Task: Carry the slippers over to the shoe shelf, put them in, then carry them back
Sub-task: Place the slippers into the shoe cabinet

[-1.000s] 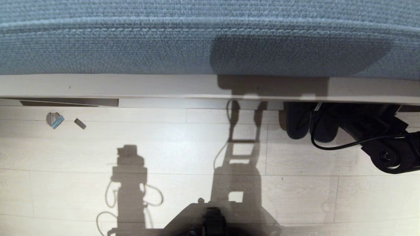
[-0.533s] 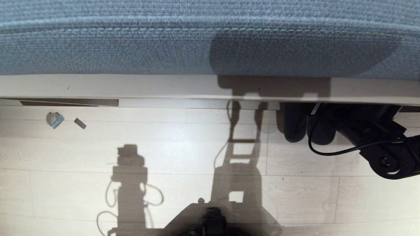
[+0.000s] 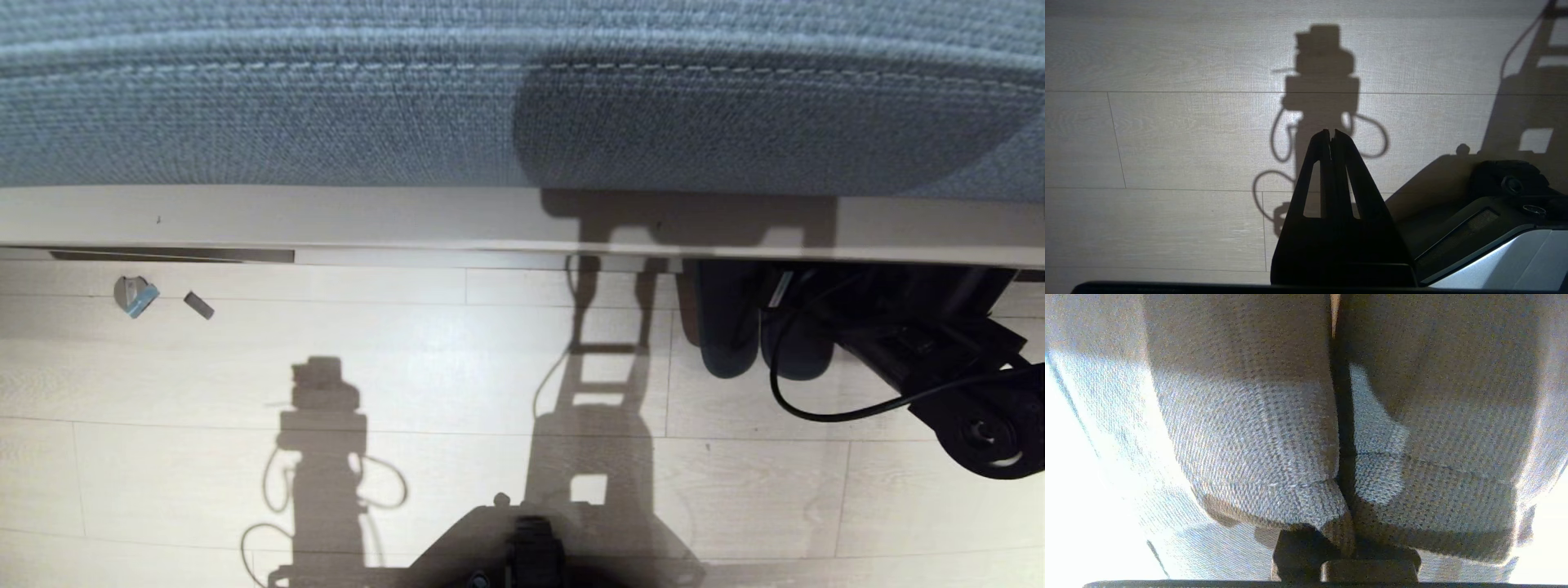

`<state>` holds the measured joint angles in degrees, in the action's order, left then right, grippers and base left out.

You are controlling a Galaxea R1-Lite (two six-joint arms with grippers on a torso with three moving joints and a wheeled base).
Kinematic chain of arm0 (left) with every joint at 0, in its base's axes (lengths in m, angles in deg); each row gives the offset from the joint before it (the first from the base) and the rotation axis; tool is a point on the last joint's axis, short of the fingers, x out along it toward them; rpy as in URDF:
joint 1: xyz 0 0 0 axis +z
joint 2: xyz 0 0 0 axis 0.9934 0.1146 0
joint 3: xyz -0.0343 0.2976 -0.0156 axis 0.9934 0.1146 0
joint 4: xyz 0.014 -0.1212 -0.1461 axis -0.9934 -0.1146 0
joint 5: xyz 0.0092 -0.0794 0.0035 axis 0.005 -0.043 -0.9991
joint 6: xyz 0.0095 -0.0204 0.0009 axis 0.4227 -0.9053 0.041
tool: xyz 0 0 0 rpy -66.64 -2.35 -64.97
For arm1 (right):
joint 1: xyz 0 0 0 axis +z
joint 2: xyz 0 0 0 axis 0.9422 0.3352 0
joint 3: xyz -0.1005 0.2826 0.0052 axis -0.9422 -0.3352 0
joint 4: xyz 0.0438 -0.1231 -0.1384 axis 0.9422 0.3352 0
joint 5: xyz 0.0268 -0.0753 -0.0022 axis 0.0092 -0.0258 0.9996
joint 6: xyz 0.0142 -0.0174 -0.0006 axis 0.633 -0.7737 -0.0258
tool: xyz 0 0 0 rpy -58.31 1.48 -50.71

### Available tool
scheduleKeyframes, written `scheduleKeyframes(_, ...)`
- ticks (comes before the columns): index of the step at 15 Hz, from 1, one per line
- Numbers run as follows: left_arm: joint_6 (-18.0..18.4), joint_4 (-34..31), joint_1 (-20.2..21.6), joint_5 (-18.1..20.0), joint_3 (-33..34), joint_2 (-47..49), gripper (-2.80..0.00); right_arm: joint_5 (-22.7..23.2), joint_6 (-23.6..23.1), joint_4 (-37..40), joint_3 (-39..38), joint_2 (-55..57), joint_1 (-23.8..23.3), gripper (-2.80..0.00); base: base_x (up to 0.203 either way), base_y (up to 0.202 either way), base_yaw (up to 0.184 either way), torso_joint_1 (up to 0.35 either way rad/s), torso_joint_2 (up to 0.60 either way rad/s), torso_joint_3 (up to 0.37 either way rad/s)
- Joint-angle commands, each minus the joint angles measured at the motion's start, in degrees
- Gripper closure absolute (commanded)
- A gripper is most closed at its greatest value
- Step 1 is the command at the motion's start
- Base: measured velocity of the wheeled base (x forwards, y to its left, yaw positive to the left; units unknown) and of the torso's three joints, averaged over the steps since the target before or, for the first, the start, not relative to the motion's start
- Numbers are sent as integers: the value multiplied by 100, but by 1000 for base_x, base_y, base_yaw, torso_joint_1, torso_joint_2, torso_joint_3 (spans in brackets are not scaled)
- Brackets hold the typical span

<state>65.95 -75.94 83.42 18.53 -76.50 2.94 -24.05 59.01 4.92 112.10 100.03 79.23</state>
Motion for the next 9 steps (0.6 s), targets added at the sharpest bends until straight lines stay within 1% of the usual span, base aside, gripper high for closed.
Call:
scheduleKeyframes(1, 0, -5, 0, -1, 0, 5, 0, 3, -63, -35, -305, -332, 20, 0, 0, 0, 0, 0, 0, 0)
scheduleKeyframes(6, 0, -5, 0, -1, 0, 5, 0, 13, -113, -36, -931, -822, 67, 0, 0, 0, 0, 0, 0, 0)
scheduleKeyframes(9, 1, 3, 0, -1, 0, 5, 0, 13, -105, -36, -960, -839, 68, 0, 0, 0, 0, 0, 0, 0)
